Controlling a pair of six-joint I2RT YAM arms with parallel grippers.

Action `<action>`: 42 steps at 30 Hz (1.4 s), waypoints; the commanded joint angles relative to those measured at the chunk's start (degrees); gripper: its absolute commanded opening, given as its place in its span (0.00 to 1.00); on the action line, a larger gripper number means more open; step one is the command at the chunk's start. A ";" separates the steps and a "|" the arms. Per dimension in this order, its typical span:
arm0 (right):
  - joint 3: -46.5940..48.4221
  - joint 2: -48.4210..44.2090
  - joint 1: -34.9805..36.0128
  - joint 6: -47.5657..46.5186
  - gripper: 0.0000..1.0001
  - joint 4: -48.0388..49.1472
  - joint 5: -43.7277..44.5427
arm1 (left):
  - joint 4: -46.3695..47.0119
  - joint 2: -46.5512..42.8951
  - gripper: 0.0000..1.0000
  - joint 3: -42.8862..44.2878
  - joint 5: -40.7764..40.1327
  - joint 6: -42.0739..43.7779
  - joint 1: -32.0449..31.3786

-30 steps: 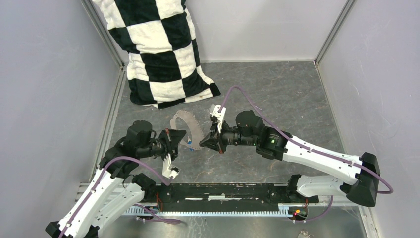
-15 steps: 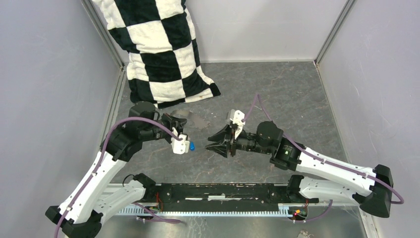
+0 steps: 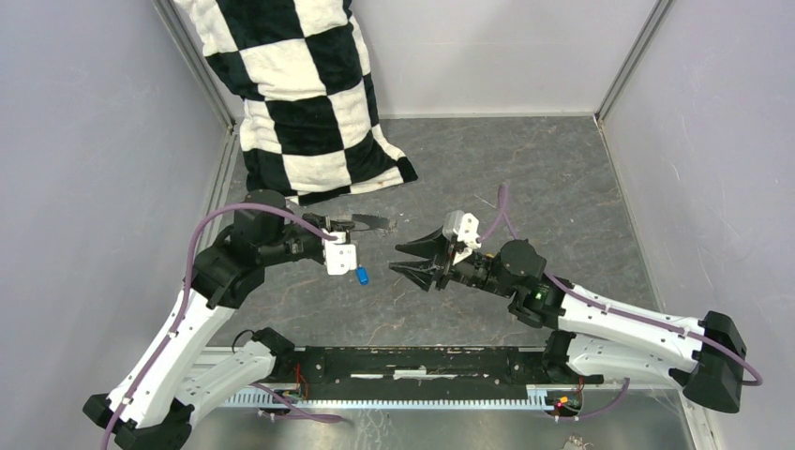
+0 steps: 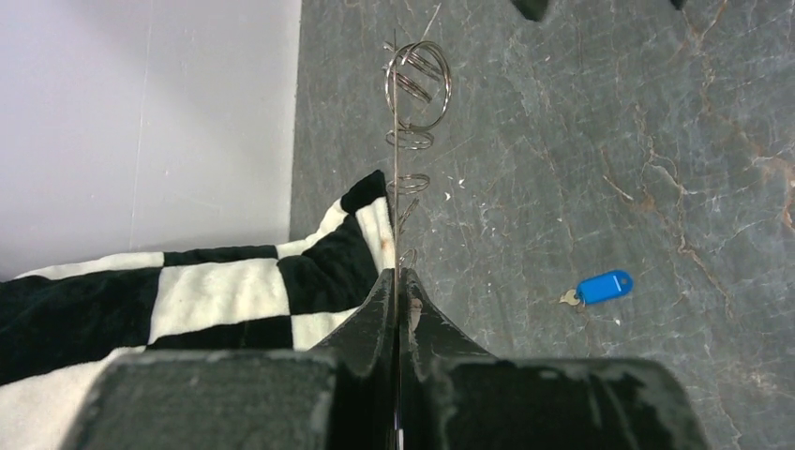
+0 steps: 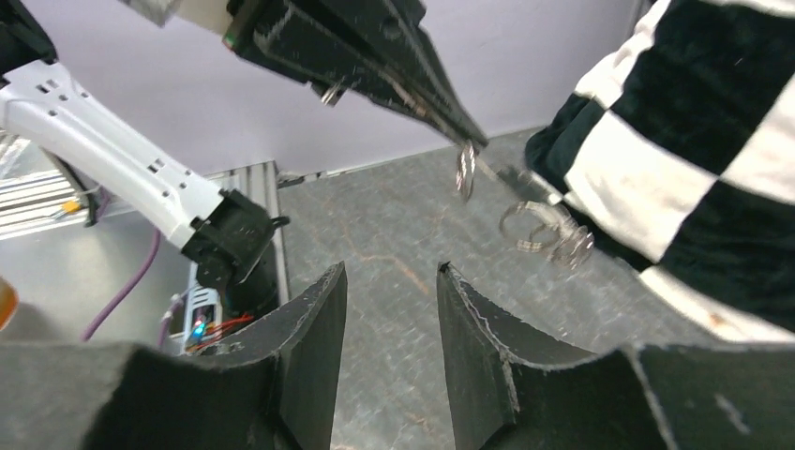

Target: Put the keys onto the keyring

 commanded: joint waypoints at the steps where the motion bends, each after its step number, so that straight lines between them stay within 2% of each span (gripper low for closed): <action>1: 6.18 -0.36 0.58 -8.48 0.47 -0.08 3.19 | 3.09 -0.11 0.02 2.32 2.01 -5.92 0.00; 8: 15.33 1.39 0.73 -20.03 0.47 -12.61 3.69 | 2.64 0.08 0.02 2.27 2.64 -7.33 0.01; 12: 19.56 4.67 1.26 -21.93 0.45 -17.32 2.64 | 2.64 0.52 0.02 2.80 2.35 -8.50 -0.01; 24: 25.66 8.32 2.97 -27.44 0.38 -26.08 6.80 | 2.65 0.49 0.02 3.35 2.11 -10.38 0.04; 32: 25.62 8.84 3.45 -24.70 0.34 -28.08 8.69 | 2.62 0.45 0.02 3.39 1.87 -10.93 -0.05; 37: 20.32 4.10 3.43 -22.00 0.45 -23.77 8.69 | 2.65 0.48 0.02 3.35 1.77 -11.83 0.00; 42: 19.52 3.23 3.44 -14.99 0.46 -22.88 9.98 | 4.58 0.48 0.02 3.14 0.59 -14.69 -0.02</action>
